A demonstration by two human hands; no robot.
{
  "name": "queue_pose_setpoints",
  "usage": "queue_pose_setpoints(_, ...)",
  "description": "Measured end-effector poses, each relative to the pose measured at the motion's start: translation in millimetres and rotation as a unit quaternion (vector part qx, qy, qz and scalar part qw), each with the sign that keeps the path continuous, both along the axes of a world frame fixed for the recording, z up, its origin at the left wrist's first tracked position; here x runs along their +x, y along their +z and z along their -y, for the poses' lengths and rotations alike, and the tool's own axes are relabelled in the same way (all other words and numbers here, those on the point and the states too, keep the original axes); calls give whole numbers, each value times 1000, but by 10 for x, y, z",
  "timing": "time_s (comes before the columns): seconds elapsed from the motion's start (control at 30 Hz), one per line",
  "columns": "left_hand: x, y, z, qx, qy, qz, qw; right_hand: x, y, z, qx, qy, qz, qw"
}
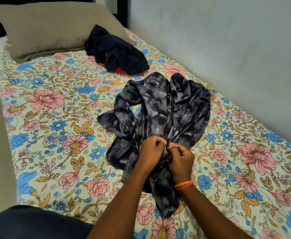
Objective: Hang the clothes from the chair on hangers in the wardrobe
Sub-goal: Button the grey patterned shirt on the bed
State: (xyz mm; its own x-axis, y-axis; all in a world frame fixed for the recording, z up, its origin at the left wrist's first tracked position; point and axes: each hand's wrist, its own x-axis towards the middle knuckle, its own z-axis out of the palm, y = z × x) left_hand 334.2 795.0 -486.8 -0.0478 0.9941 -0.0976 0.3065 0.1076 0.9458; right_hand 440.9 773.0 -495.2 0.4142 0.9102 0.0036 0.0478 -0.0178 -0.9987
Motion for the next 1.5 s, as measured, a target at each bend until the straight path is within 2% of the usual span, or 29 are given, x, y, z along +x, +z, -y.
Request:
queue_pose_setpoints(0.1, -26, 20, -6, 2, -7, 13, 1000, 31, 44, -28, -38, 9, -72, 997)
queue_pose_setpoints(0.2, -56, 65, 5, -7, -7, 44, 999, 86, 73, -72, -76, 41, -102, 991)
queue_pose_setpoints(0.43, -10, 138, 8, -40, 22, 42, 998, 75, 51, -108, -76, 56, -90, 991)
queue_pose_setpoints(0.7, 81, 213, -11, -50, 51, -21, 997, 94, 21, -76, -77, 59, -83, 992)
queue_pose_setpoints(0.9, 61, 246, -61, -108, 74, 62, 989, 71, 44, -64, -79, 60, -63, 993)
queue_pose_setpoints(1.07, 22, 260, -101, -143, 62, 83, 984, 59, 39, -43, -70, 48, -46, 995)
queue_pose_setpoints(1.2, 62, 267, -97, -144, 89, 102, 980, 52, 48, -27, -60, 44, -52, 996)
queue_pose_setpoints(1.4, 93, 218, -115, -138, 55, 26, 989, 75, 46, -63, -80, 42, -87, 992)
queue_pose_setpoints(1.5, 78, 191, -65, -94, 34, 5, 995, 93, 93, -97, -89, 40, -105, 990)
